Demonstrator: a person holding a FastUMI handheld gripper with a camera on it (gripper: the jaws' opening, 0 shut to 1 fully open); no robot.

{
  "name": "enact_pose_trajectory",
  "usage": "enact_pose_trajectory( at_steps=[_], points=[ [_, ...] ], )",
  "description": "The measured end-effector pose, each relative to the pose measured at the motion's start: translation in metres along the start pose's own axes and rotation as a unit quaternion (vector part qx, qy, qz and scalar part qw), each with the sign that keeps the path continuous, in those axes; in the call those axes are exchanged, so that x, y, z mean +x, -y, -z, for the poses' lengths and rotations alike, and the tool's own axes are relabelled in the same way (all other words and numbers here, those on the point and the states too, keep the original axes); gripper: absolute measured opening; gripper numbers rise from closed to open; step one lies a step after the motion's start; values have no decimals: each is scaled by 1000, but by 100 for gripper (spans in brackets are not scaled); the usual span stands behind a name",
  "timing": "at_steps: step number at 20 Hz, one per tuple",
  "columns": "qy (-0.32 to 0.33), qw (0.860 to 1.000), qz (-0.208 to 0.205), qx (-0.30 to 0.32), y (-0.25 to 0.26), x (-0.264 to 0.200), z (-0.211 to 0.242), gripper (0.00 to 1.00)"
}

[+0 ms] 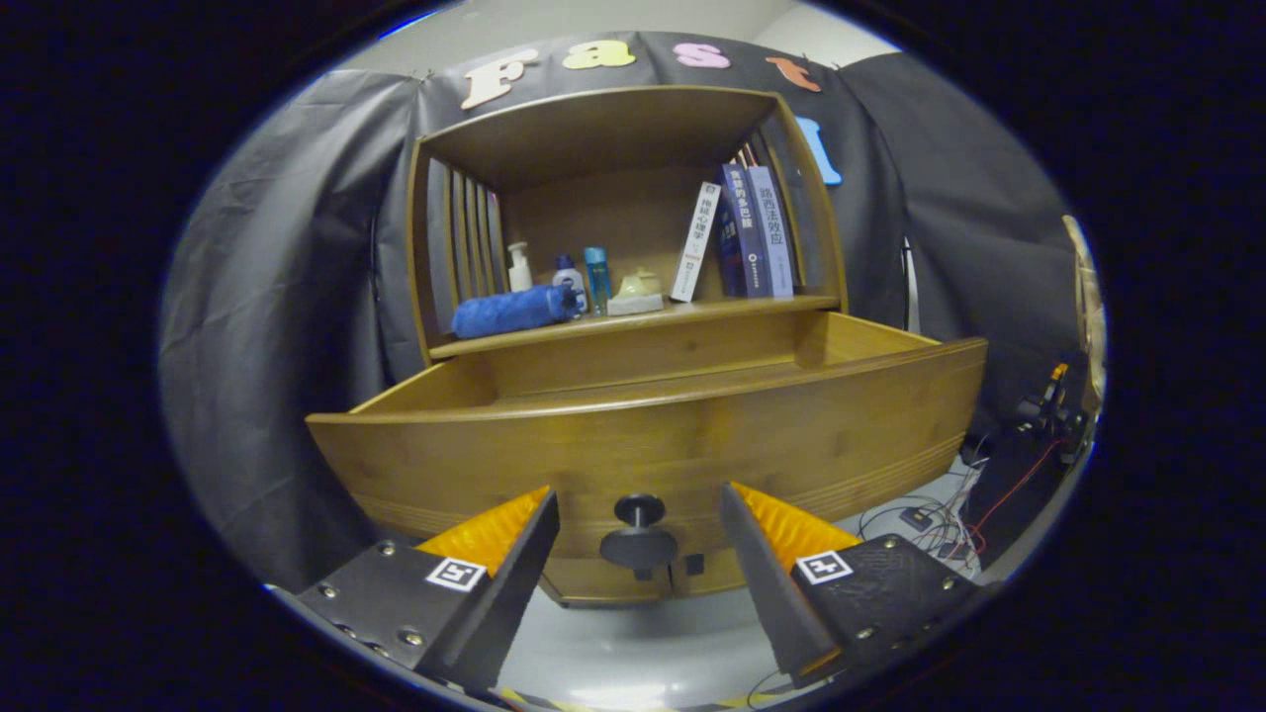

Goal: Pull open the drawer, take out the items inside it, and place them on the countertop above the cabinet.

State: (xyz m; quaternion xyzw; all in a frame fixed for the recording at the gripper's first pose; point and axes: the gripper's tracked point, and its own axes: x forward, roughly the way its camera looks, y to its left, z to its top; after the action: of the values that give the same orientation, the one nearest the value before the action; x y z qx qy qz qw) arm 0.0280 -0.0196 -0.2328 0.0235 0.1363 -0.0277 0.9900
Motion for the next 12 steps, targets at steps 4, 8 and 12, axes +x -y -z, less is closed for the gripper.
enact_pose_trajectory(
  at_steps=[4, 8, 12],
  points=[
    [40, 998, -1, -41, -3, 19, -13, 99],
    [47, 998, -4, -36, -5, 34, -15, 99],
    [46, 998, -2, -37, -7, 47, -20, 99]
  ],
)
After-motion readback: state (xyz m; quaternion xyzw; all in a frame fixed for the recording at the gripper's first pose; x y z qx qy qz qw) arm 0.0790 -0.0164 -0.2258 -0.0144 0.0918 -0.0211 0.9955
